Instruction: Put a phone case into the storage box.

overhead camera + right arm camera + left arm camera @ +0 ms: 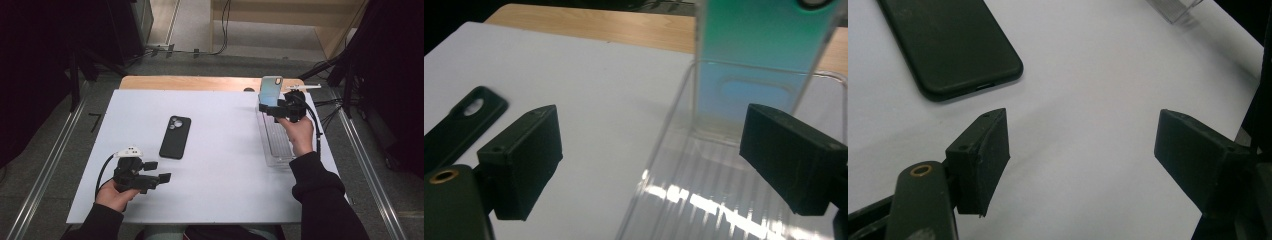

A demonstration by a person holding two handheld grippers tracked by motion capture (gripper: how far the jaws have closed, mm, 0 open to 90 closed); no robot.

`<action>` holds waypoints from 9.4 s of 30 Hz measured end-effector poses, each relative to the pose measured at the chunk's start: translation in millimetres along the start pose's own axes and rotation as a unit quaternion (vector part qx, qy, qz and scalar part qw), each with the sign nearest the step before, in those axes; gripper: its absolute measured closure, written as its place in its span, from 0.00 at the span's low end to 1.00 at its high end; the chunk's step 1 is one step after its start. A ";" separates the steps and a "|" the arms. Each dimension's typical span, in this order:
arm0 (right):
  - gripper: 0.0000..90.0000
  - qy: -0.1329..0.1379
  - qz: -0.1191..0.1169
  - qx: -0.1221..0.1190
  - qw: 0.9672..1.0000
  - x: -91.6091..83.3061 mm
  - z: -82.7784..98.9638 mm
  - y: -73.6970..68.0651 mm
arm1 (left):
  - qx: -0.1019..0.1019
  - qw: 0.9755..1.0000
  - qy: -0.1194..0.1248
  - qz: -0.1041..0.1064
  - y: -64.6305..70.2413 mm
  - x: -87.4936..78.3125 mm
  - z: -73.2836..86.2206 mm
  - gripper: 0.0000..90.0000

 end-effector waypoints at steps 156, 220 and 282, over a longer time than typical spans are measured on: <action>0.24 -0.076 -0.200 -0.143 0.966 -75.1 137.0 -101.1 | -0.038 0.977 0.047 -0.204 -42.7 103.2 -103.7 0.05; 0.24 -0.062 -0.163 -0.155 0.972 -73.6 136.8 -97.0 | -0.022 0.963 0.042 -0.264 -53.3 112.7 -81.3 0.16; 0.22 -0.036 -0.154 -0.127 0.979 -80.6 124.7 -98.3 | 0.074 0.994 0.050 -0.057 49.9 60.7 -51.9 0.16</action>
Point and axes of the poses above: each handheld gripper's, and its own axes: x roughly forward along the jaws, z roughly out of its underside, y roughly to its right, the point moved 4 cm from there along x, roughly forward along the jaws, and after that the axes turned 7 degrees about -x, right-handed, at the moved point
